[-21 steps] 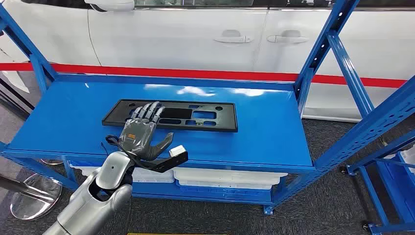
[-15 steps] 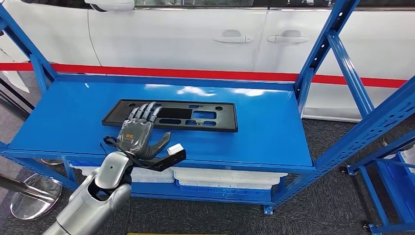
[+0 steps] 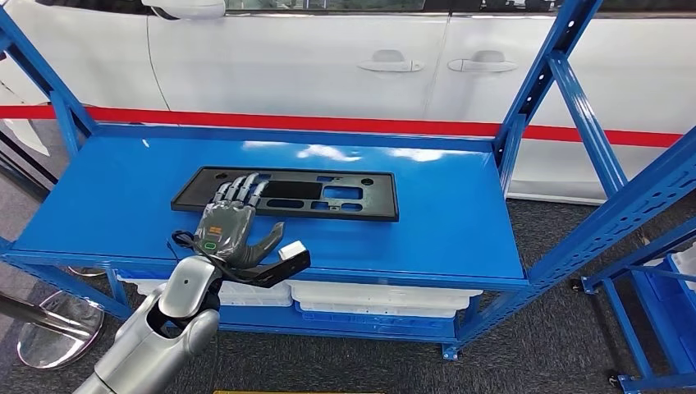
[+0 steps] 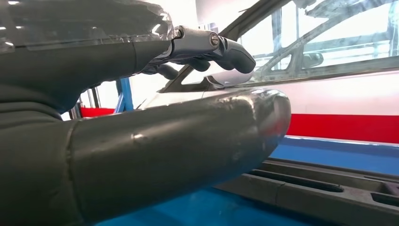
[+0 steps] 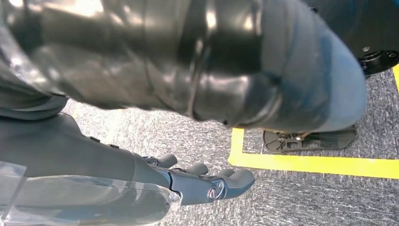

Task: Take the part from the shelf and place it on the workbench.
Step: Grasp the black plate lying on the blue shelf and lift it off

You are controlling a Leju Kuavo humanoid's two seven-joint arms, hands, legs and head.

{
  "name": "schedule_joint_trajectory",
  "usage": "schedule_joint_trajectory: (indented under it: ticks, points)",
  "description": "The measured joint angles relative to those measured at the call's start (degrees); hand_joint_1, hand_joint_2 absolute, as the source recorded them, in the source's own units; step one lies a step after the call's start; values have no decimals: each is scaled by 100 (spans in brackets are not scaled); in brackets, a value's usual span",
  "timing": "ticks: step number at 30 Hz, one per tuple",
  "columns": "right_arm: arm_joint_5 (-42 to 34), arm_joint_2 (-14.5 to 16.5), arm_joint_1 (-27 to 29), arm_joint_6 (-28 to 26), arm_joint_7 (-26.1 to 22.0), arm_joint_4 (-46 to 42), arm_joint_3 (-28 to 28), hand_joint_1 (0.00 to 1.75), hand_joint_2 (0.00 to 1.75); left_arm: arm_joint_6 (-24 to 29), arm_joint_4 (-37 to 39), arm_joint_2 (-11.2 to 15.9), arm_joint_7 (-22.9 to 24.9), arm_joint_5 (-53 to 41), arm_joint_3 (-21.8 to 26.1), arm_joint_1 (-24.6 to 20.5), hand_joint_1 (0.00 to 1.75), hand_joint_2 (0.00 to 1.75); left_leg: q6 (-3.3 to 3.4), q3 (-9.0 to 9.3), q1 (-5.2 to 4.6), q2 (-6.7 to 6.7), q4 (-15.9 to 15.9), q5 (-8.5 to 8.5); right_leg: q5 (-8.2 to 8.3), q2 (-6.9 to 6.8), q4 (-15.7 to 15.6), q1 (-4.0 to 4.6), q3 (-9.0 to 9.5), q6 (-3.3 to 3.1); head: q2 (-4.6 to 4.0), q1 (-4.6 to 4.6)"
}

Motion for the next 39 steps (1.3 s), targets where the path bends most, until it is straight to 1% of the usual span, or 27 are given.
schedule_joint_trajectory:
  ticks: [8, 14, 17, 19, 20, 21, 23, 24, 25, 26, 27, 28, 29, 30, 31, 32, 33, 34, 35, 36, 37, 38, 39]
  points:
    - [0, -2, 0, 1, 0, 18, 0, 0, 0, -16, 0, 0, 2, -2, 0, 4, 0, 0, 1, -2, -9, 0, 8, -1, 6, -2, -3, -10, 0, 7, 0, 0]
    - [0, -2, 0, 4, 0, 37, 0, 0, 0, -18, 0, 1, 7, -2, 1, 11, 0, 0, 23, -17, -32, -1, 37, -12, 15, -5, -3, -15, 0, 26, -1, 0]
    - [0, -1, -1, 4, 0, 38, 0, 0, 0, -18, 0, 2, 10, -2, 3, 12, 0, 0, 55, -25, -46, -7, 43, -11, 28, -10, -17, -24, 4, 54, -1, 0]
    - [0, -3, -2, 4, 0, 38, 1, 0, 0, -16, 0, 1, 11, -2, 8, 12, 0, 0, 98, 2, -11, -5, -30, 29, 2, -9, -6, -14, 5, 87, -1, 0]
    - [0, -4, -1, 4, 0, 38, 1, 0, 0, -16, 0, -1, 11, -3, 10, 9, 0, 0, 125, 17, 12, 0, -76, 58, -82, -5, 84, -10, -31, 103, 0, 0]
    - [0, -6, -1, 4, 0, 39, 1, 0, 0, -16, 0, -2, 11, -3, 11, 8, 0, 0, 146, 26, 36, 4, -115, 84, -236, 0, 298, -11, -124, 118, 0, 1]
    - [0, -9, 0, 4, 0, 40, 0, 0, 0, -19, 1, -4, 11, -4, 11, 21, 0, 0, 164, 8, 45, 10, -129, 103, -639, 5, 1025, -37, -453, 147, 0, 1]
    - [0, -10, 0, 4, 0, 40, 0, 0, 0, -20, 1, -4, 11, -4, 11, 36, 0, 0, 162, -2, 45, 10, -126, 103, -773, 5, 1366, -51, -609, 163, -1, 1]
    - [0, -11, 1, 4, 0, 40, 0, 0, 0, -21, 2, -4, 11, -4, 11, 52, 0, 0, 157, -8, 46, 9, -121, 103, -793, 4, 1534, -64, -683, 175, -1, 0]
    - [1, -15, 1, 4, 0, 40, 0, 0, 0, -23, 2, -4, 11, -4, 11, 62, 0, 0, 148, -10, 49, 6, -112, 102, -694, 4, 1471, -77, -645, 183, -1, 0]
    - [1, -21, 1, 3, 0, 40, 0, 0, 0, -26, 2, -4, 11, -5, 11, 67, 0, 0, 132, -9, 54, 2, -99, 95, -502, 3, 1180, -90, -494, 184, -1, 0]
    - [2, -27, 0, 3, 0, 40, 0, 0, 0, -28, 2, -4, 12, -6, 11, 67, 0, 0, 109, -9, 58, -2, -78, 84, -303, 4, 763, -103, -287, 180, -1, 0]
    - [3, -33, -2, 2, 0, 40, 0, 0, 0, -31, 2, -4, 14, -7, 11, 65, 0, 0, 76, -15, 51, -9, -50, 69, -159, 7, 391, -98, -101, 167, -2, 1]
    - [3, -36, -3, 2, -1, 40, 0, 0, 0, -33, 2, -3, 16, -8, 13, 64, 0, 0, 40, -22, 44, -14, -26, 58, -78, 13, 133, -92, 23, 146, -1, 1]
    - [4, -37, -3, 2, -1, 41, 0, 0, 0, -34, 2, -3, 18, -9, 14, 63, 0, 0, 4, -30, 38, -17, -10, 54, -65, 19, 19, -79, 71, 120, -1, 1]
    - [5, -38, -3, 1, -2, 42, -1, 0, 0, -36, 2, -2, 20, -10, 15, 63, 0, 0, -32, -35, 33, -20, -8, 56, -71, 26, 13, -61, 69, 89, -1, 1]
    - [8, -38, -2, 1, -2, 42, -1, 0, 0, -38, 2, -2, 20, -12, 15, 63, 0, 0, -67, -36, 40, -21, -10, 57, -61, 28, 6, -63, 64, 51, -1, 0]
    - [11, -39, -1, 0, -2, 43, -1, 0, 0, -39, 1, -1, 20, -14, 17, 63, 0, 0, -102, -45, 52, -21, 9, 37, -51, 27, -7, -67, 66, 16, -1, 0]
    - [15, -39, -1, -1, -2, 43, -1, 0, 0, -42, 1, -1, 20, -15, 22, 61, 0, 0, -139, -81, 62, -22, 90, -29, -42, 24, -21, -74, 71, -22, -1, 0]
    - [19, -39, -1, -2, -2, 44, 0, 0, 0, -44, 0, 1, 20, -15, 28, 59, 0, 0, -173, -165, 72, -22, 281, -153, -34, 18, -36, -81, 76, -58, 0, 0]
    - [21, -39, -1, -3, -2, 44, 0, 0, 0, -47, 1, 2, 20, -15, 34, 60, 0, 0, -201, -298, 82, -21, 577, -319, -36, 12, -39, -80, 79, -83, -1, 0]
    - [21, -40, -2, -4, -2, 45, 0, 0, 0, -52, 1, 4, 20, -15, 38, 65, 0, 0, -223, -465, 86, -21, 940, -495, -41, 8, -36, -74, 79, -103, -1, 0]
    - [23, -41, -2, -5, -3, 46, 0, 0, 0, -60, 2, 10, 20, -15, 39, 78, 0, 0, -236, -628, 92, -20, 1286, -629, -48, 5, -32, -67, 81, -117, -1, 0]
